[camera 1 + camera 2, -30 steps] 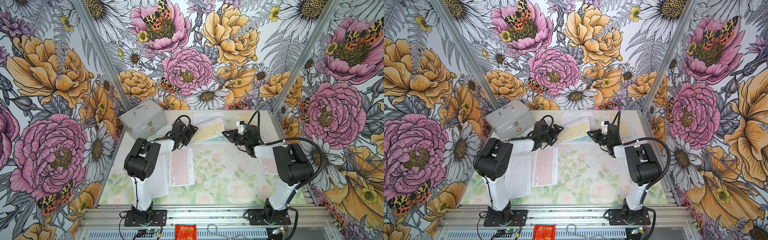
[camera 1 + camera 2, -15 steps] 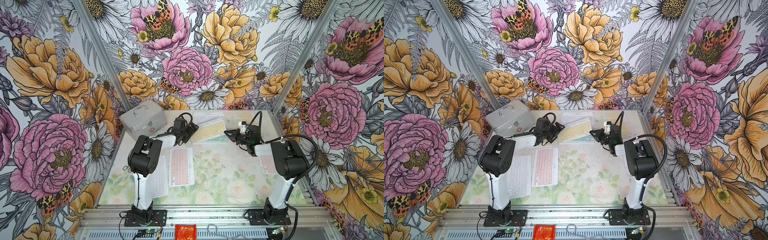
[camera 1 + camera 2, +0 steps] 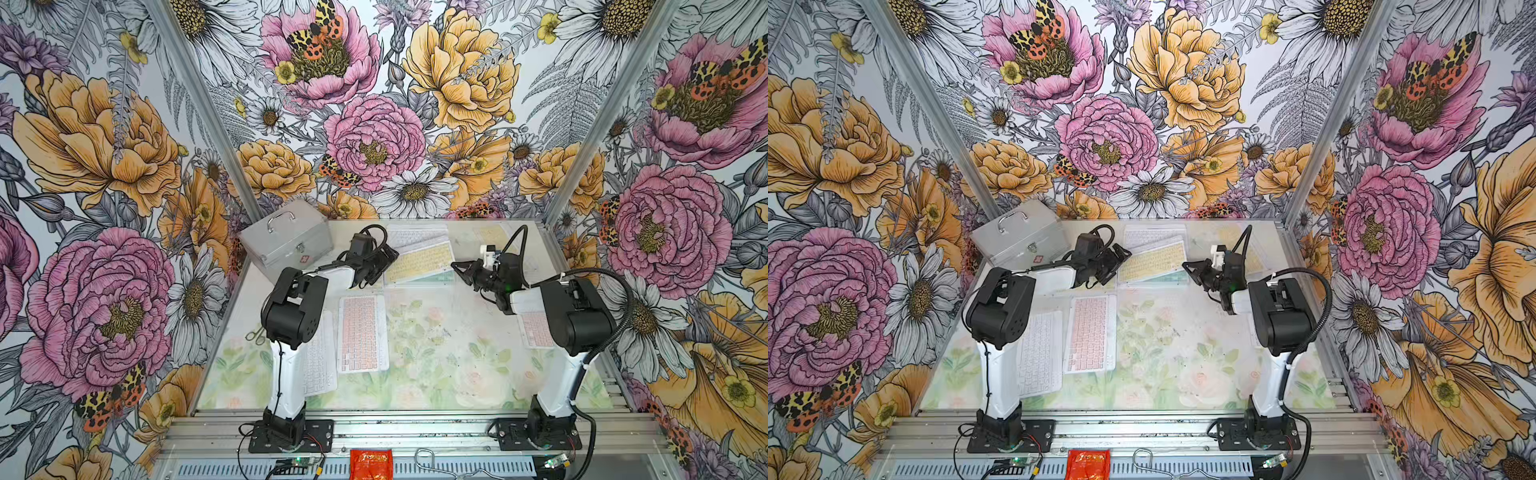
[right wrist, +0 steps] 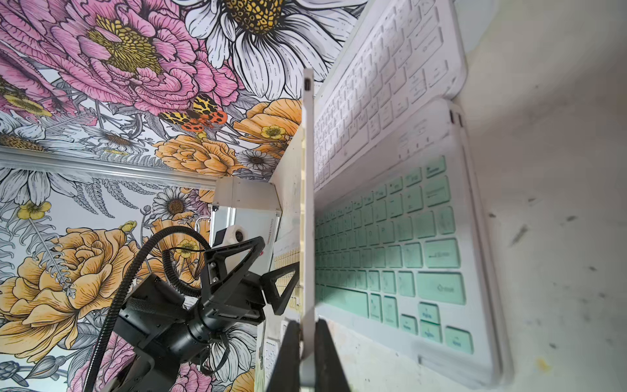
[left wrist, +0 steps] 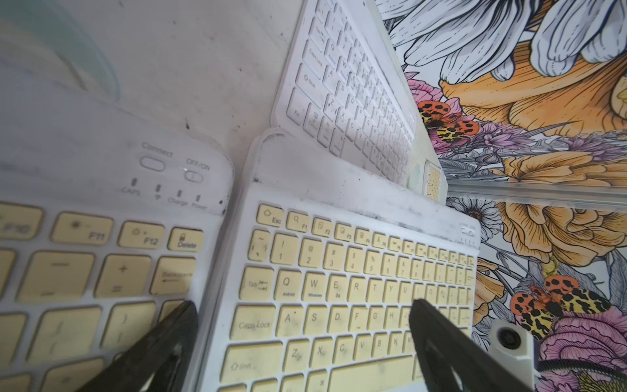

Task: Stack the numeric keypads
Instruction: Place the numeric keypad at the numeric keypad.

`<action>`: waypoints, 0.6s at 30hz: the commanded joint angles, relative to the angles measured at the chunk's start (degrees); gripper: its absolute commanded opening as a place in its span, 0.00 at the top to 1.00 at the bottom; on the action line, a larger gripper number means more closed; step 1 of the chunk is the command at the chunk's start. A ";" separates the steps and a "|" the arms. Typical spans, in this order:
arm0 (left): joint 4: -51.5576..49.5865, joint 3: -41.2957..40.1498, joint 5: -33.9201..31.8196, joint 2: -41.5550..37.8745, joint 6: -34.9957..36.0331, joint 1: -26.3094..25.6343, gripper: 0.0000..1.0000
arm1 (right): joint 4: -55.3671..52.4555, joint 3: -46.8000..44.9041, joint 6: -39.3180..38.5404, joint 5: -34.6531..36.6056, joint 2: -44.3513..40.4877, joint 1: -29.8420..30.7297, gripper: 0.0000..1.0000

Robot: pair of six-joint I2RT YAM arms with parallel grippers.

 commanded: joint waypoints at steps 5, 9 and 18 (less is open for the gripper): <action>-0.66 1.75 -0.12 1.55 1.34 -0.38 0.01 | 4.59 -2.78 1.30 3.75 1.46 -0.27 1.00; -0.66 2.17 -0.14 1.79 1.34 -0.44 0.01 | 4.57 -3.40 1.35 4.53 1.84 -0.36 1.00; -1.37 2.70 -0.25 1.55 1.73 -0.78 0.01 | 0.43 -2.88 -0.52 5.48 2.24 -0.45 0.91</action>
